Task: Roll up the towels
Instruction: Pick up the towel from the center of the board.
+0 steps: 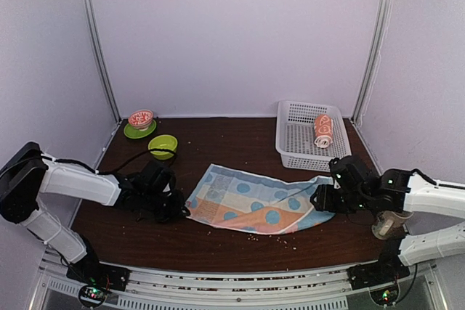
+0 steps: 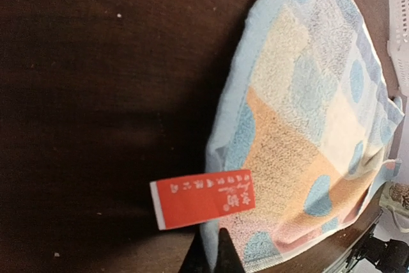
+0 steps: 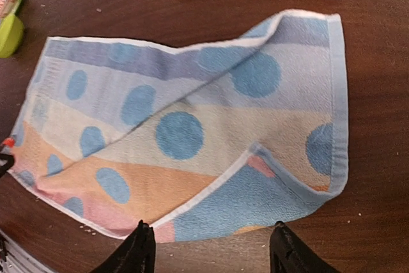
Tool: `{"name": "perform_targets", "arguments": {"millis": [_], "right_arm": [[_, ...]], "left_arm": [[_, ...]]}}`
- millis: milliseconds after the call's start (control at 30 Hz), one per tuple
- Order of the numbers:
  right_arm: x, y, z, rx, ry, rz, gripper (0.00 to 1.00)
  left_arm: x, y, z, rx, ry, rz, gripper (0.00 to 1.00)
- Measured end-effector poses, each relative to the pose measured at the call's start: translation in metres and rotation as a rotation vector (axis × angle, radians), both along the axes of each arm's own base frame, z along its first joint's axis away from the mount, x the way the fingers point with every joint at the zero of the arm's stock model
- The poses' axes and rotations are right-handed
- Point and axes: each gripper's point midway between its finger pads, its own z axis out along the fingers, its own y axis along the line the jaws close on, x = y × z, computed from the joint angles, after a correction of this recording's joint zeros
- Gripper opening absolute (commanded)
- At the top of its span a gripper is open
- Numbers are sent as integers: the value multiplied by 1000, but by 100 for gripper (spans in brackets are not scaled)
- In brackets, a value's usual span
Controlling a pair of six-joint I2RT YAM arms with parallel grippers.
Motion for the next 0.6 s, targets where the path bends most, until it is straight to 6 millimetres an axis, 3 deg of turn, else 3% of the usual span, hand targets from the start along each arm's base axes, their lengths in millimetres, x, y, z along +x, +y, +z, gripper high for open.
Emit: {"name": "perform_targets", "arguments": {"millis": [100, 233, 433, 600], "right_arm": [[0, -7, -23, -77, 69, -54, 64], [11, -15, -23, -72, 76, -131, 64], [31, -35, -19, -3, 88, -278, 63], [37, -35, -19, 107, 125, -365, 63]], "left_arm": [[2, 0, 7, -5, -28, -4, 30], [3, 1, 12, -3, -47, -14, 42], [5, 3, 14, 7, -68, -21, 43], [8, 13, 8, 21, -67, -9, 39]]}}
